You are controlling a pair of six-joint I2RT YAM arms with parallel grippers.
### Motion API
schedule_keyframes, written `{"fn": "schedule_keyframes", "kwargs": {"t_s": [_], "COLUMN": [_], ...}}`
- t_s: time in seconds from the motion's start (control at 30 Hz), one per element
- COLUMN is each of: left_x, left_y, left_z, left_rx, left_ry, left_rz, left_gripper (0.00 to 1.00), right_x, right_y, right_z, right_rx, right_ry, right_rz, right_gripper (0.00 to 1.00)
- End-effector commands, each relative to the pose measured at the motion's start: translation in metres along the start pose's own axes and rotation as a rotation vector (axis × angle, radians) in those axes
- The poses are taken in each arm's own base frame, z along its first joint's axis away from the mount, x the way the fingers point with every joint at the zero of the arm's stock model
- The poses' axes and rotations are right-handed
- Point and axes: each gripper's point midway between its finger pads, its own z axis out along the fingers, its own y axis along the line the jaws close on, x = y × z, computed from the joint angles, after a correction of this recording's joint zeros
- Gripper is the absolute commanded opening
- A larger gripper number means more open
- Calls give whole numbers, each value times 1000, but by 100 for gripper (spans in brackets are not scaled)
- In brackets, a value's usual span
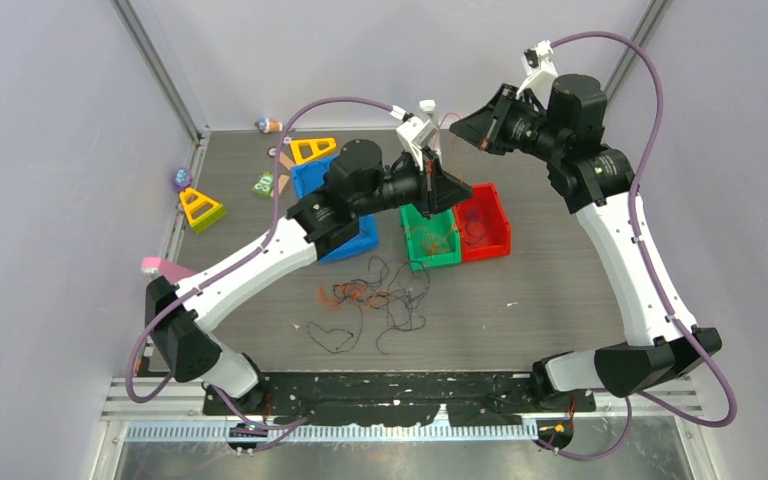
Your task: Untangle the cables
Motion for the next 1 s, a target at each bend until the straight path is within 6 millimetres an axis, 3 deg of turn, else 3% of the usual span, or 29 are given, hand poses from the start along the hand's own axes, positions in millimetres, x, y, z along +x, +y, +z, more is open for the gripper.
{"fn": "schedule_keyframes", "kwargs": {"t_s": [0.0, 0.2, 0.33, 0.67, 0.97], "left_x": [-18, 9, 33, 79, 110], "left_y": [-9, 63, 99, 144, 166], "left_z": [-3, 15, 28, 36, 32], "left_rx": [56, -51, -115, -259, -351], "left_ry": [-29, 2, 59, 168, 231], "left_rz": [-67, -130, -153, -172, -202], "left_gripper": [0, 0, 0, 0, 0], "right_x": [-5, 19, 35, 98, 154], "right_y": [-4, -25, -38, -94, -144], "right_z": [4, 20, 36, 69, 73], "right_rx": [-2, 12, 17, 100, 255], "right_ry": [-32, 21, 77, 216, 307], "right_rz": [-27, -13, 18, 108, 93], "right_gripper": [5, 6, 5, 5, 5]}}
